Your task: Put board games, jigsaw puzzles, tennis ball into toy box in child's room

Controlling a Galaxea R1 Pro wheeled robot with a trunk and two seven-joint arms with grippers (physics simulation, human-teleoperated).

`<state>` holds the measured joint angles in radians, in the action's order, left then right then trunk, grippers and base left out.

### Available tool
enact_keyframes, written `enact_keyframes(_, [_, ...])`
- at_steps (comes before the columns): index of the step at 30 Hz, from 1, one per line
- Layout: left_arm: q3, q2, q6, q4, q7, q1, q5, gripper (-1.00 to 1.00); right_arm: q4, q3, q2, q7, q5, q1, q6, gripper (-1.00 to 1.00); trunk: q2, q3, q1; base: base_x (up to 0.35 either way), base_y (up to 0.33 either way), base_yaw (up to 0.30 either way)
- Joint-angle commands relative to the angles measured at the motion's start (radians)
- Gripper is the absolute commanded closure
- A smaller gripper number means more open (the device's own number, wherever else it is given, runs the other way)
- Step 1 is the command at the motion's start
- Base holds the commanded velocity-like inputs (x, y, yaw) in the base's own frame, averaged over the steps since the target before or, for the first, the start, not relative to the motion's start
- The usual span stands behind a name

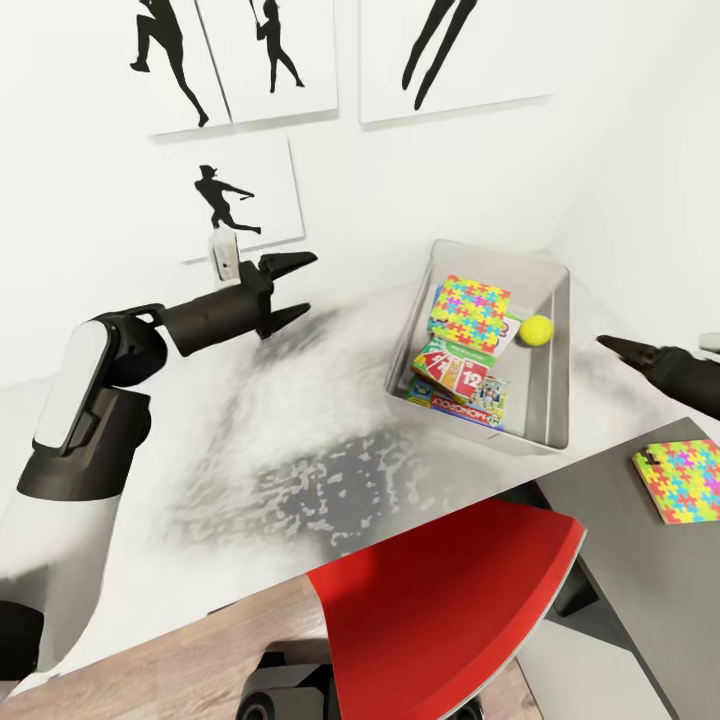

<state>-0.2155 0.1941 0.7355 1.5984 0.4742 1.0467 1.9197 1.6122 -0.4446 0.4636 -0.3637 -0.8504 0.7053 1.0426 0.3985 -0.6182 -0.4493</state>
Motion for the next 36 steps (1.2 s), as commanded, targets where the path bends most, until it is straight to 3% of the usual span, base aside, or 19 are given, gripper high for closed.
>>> enact_keyframes(1, [-0.003,-0.004,-0.001,-0.001,0.024,0.015,0.011,-1.0,0.001,-0.022,0.019,-0.034,0.008,-0.028,0.005,-1.0,0.002,-0.001,-0.001,0.0,0.0,-0.106])
enact_keyframes(4, [-0.019,-0.033,0.0,-0.005,0.068,0.058,0.013,-1.0,0.002,-0.109,0.065,-0.083,0.007,-0.121,0.005,-1.0,0.002,0.0,-0.001,0.0,0.0,-0.165])
enact_keyframes(5, [-0.019,-0.033,0.0,-0.005,0.068,0.058,0.013,-1.0,0.002,-0.109,0.065,-0.083,0.007,-0.121,0.005,-1.0,0.002,0.0,-0.001,0.0,0.0,-0.188])
enact_keyframes(7, [-0.031,-0.059,0.003,-0.01,0.101,0.087,0.012,-1.0,0.002,-0.167,0.085,-0.103,0.007,-0.184,0.005,-1.0,0.002,0.001,-0.001,0.0,0.0,-0.212])
enact_keyframes(8, [-0.031,-0.059,0.003,-0.01,0.101,0.087,0.012,-1.0,0.002,-0.167,0.085,-0.103,0.007,-0.184,0.005,-1.0,0.002,0.001,-0.001,0.0,0.0,-0.219])
enact_keyframes(10, [-0.042,-0.086,0.006,-0.017,0.137,0.115,0.012,-1.0,0.003,-0.212,0.097,-0.118,0.007,-0.243,0.005,-1.0,0.002,0.002,-0.001,0.0,0.0,-0.235])
enact_keyframes(11, [-0.042,-0.086,0.006,-0.017,0.137,0.115,0.012,-1.0,0.003,-0.212,0.097,-0.118,0.007,-0.243,0.005,-1.0,0.002,0.002,-0.001,0.0,0.0,-0.239])
enact_keyframes(13, [-0.055,-0.113,0.008,-0.024,0.171,0.139,0.01,-1.0,0.003,-0.244,0.104,-0.13,0.007,-0.3,0.005,-1.0,0.002,0.003,-0.001,0.0,0.0,-0.249])
enact_keyframes(14, [-0.055,-0.113,0.008,-0.024,0.171,0.139,0.01,-1.0,0.003,-0.244,0.104,-0.13,0.007,-0.3,0.005,-1.0,0.002,0.004,-0.001,0.0,0.0,-0.252])
enact_keyframes(19, [-0.08,-0.167,0.01,-0.035,0.233,0.17,0.005,-1.0,0.003,-0.278,0.111,-0.166,0.007,-0.411,0.005,-1.0,0.002,0.007,-0.001,0.0,0.0,-0.261])
enact_keyframes(25, [-0.094,-0.213,0.01,-0.043,0.283,0.185,-0.001,-1.0,0.003,-0.293,0.108,-0.227,0.008,-0.484,0.005,-1.0,0.002,0.01,-0.001,0.0,0.0,-0.268])
enact_keyframes(32, [-0.118,-0.246,0.011,-0.047,0.343,0.192,-0.02,-1.0,0.003,-0.299,0.104,-0.287,0.013,-0.533,0.005,-1.0,0.002,0.014,-0.001,0.0,0.0,-0.272])
enact_keyframes(36, [-0.132,-0.252,0.01,-0.048,0.359,0.193,-0.028,-1.0,0.003,-0.3,0.103,-0.299,0.015,-0.545,0.005,-1.0,0.002,0.016,-0.001,0.0,0.0,-0.273])
